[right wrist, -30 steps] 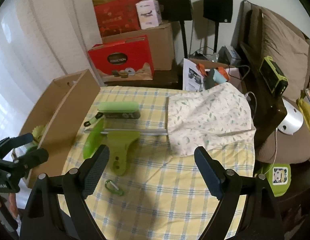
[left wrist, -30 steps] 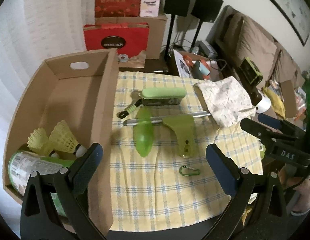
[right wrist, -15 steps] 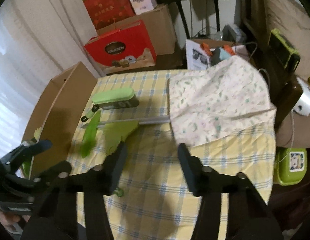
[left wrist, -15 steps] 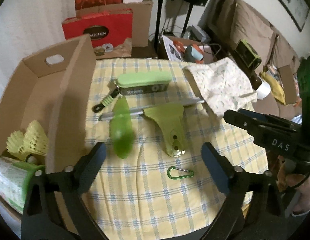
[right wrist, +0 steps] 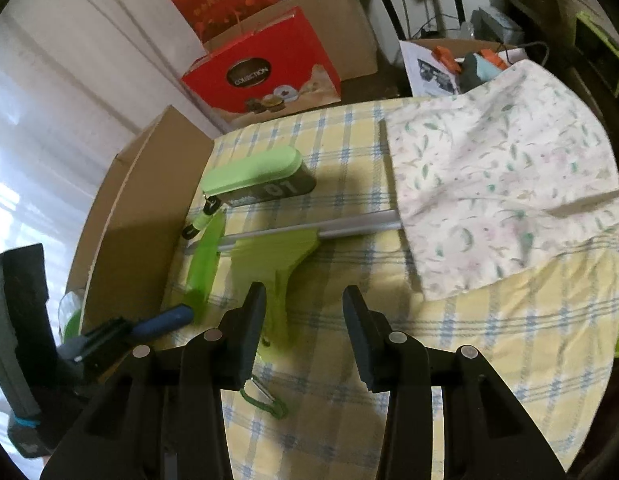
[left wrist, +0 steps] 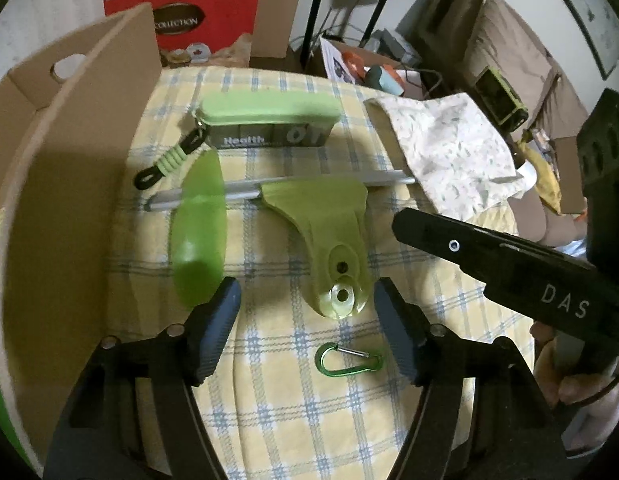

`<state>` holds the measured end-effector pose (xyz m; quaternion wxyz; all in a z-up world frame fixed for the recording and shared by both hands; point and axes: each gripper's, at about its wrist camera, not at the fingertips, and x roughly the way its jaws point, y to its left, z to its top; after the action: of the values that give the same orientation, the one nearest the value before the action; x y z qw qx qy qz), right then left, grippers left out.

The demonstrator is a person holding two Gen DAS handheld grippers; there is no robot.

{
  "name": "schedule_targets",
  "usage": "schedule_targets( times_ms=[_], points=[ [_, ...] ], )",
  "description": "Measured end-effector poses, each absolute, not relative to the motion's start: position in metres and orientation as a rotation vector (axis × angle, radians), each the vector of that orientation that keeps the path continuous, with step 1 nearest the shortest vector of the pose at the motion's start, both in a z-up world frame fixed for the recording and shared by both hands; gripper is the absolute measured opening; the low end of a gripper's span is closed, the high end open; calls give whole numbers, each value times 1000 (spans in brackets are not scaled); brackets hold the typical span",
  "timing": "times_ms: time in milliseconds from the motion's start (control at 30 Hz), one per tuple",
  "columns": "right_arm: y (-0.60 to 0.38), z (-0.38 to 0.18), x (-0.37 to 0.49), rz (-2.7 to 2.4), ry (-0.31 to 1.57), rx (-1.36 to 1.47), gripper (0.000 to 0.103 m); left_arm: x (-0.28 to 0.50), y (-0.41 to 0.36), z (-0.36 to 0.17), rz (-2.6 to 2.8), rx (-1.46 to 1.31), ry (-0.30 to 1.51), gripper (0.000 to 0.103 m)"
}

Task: Organize objects
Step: 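Move both grippers back over the table toward the green racket toy, then lower the right gripper onto the green racket toy and close on it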

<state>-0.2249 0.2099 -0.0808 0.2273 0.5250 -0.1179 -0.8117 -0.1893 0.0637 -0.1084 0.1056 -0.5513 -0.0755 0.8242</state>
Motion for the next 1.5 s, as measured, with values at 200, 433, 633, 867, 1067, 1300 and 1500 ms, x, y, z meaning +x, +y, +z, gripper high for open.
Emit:
schedule_targets(
  times_ms=[200,433,633,867,1067,1300,1500],
  points=[
    [208,-88,-232,-2210,-367,1456,42,-196,69,-118,2419,-1635,-234,65],
    [194,-96,-244,-2164,-374,1474,41,-199,77,-125,2413,-1633,-229,65],
    [181,-109,-246,-2090,-381,1493,35,-203,82,-129,2410,-1630,-207,51],
    [178,-110,-243,-2066,-421,1478,30,-204,87,-129,2388,-1621,-213,36],
    [183,-96,-236,-2061,-470,1447,25,-196,80,-113,2367,-1577,-261,37],
    [175,-55,-223,-2097,-420,1380,25,-184,72,-73,2379,-1511,-260,37],
    [170,-14,-210,-2165,-373,1306,25,-179,68,-34,2359,-1449,-287,37]
  ],
)
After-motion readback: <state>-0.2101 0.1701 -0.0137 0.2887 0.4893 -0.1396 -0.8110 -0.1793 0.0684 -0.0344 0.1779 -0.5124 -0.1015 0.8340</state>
